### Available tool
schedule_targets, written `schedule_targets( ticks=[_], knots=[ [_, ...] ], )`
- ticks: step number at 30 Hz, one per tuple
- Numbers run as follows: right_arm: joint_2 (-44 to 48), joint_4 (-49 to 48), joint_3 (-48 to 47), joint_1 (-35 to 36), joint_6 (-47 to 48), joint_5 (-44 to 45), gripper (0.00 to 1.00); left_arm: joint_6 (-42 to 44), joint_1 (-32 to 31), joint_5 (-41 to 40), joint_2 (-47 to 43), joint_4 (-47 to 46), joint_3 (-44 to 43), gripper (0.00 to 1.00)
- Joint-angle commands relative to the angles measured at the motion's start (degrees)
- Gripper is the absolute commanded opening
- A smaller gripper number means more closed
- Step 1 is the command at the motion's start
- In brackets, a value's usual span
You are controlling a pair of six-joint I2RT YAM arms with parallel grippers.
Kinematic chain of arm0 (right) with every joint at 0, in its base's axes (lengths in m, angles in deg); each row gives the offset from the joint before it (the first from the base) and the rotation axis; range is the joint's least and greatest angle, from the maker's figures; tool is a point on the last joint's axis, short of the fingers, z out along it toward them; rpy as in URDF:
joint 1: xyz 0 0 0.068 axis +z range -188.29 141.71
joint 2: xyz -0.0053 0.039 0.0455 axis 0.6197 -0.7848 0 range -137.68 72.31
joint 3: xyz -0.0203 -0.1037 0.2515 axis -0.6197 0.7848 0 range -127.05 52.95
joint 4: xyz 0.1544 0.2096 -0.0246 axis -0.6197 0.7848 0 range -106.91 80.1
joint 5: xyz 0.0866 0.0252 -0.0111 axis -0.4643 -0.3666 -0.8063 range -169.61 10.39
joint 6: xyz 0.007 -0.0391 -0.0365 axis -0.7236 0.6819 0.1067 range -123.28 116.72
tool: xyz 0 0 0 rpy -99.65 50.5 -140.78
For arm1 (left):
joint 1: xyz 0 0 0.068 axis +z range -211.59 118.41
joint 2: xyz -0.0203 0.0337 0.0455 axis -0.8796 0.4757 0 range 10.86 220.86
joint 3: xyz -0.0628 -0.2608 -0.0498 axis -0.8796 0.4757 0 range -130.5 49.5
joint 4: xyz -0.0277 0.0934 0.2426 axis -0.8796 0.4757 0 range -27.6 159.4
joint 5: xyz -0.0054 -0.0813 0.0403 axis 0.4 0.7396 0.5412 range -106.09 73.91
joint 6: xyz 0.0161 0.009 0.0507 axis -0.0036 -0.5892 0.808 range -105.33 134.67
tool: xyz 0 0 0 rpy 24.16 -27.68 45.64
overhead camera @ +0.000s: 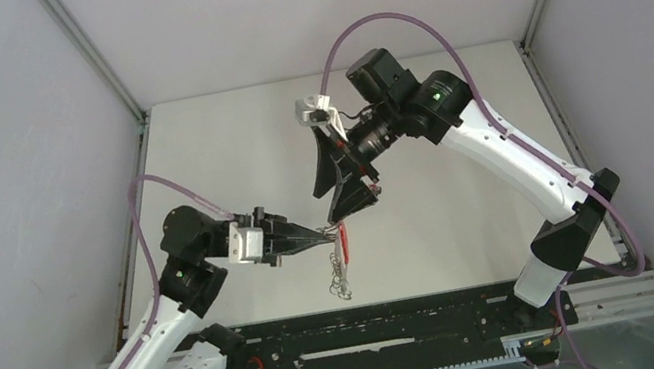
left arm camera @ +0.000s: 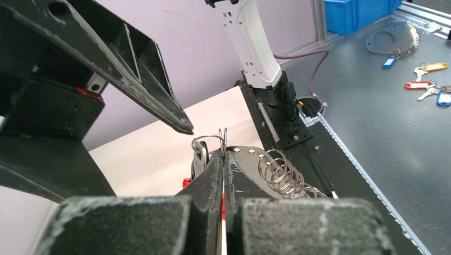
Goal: Put the keys on the keyring
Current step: Insert the key onto the keyring.
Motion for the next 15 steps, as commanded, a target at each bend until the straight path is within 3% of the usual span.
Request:
schedule_targets(
  ticks=[1,5,11,15],
  knots=[
    [1.42,-1.07,-3.55,-0.44,-0.99,0.92,0.82,-2.13,-0.33,-3.22,-0.43,-3.95,1.30,0.00],
    [1.65,-1.43,-3.57,-0.74,-1.43,4.20,0.99,-4.98,-0.22,-6.39,-0.03,-7.21,1.78,0.00],
    [3.78,-9.08,-3.36,-3.27,-7.47,9.96,1.00,-8.55,0.23,-10.32,-0.39,-8.90,1.38,0.00],
    [7.18,-13.98,-3.34,-5.52,-10.33,15.01,1.00,-12.02,0.31,-18.88,-3.40,-9.41,3.20,0.00]
  ],
)
